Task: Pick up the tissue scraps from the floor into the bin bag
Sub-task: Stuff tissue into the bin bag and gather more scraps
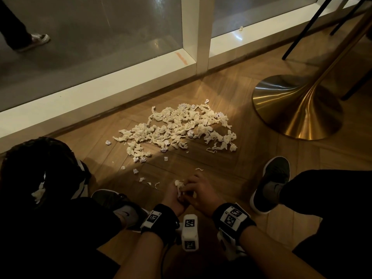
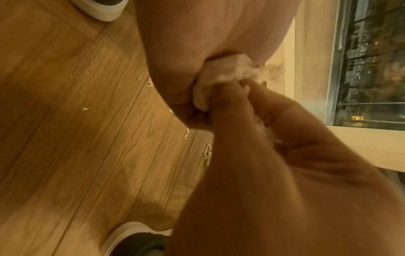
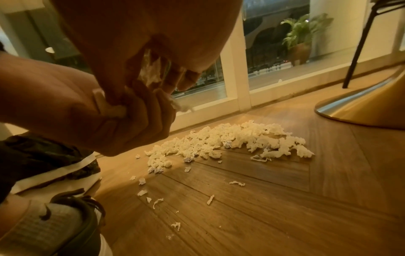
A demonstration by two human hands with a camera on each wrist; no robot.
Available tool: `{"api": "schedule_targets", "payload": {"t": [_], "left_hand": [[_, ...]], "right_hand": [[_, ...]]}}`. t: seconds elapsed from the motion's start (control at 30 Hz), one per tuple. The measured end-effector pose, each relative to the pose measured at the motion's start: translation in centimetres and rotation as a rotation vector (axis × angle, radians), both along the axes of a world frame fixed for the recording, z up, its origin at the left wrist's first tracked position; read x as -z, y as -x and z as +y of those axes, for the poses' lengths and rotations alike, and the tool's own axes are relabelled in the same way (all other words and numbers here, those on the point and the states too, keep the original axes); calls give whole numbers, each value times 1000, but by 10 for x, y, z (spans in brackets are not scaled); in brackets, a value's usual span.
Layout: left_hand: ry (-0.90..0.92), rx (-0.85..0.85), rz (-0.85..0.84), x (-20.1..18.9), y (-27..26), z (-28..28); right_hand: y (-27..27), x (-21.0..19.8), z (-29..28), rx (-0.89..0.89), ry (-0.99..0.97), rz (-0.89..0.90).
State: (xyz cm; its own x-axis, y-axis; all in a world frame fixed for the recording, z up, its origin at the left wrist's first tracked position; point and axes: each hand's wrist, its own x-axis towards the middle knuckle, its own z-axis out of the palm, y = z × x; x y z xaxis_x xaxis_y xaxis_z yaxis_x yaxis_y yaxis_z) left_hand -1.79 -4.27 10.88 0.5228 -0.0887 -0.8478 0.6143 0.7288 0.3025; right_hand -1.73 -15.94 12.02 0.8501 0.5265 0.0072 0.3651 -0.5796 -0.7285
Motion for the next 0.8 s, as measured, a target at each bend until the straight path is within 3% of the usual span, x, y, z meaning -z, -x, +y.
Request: {"api": "schedule_targets", "payload": {"t": [0.2, 0.3, 0.57, 0.8], "left_hand": [[-72, 176, -63, -8, -3, -6], [-216, 204, -68, -2, 0, -14], [-414, 216, -34, 6, -5, -2], [-275, 190, 18, 7, 0, -5]], "right_hand": [[-3, 5, -1, 118, -42, 87], [-2, 4, 1, 151, -95, 189], [-7, -5, 0, -23, 33, 41], [-18, -11, -9, 16, 65, 167]]}}
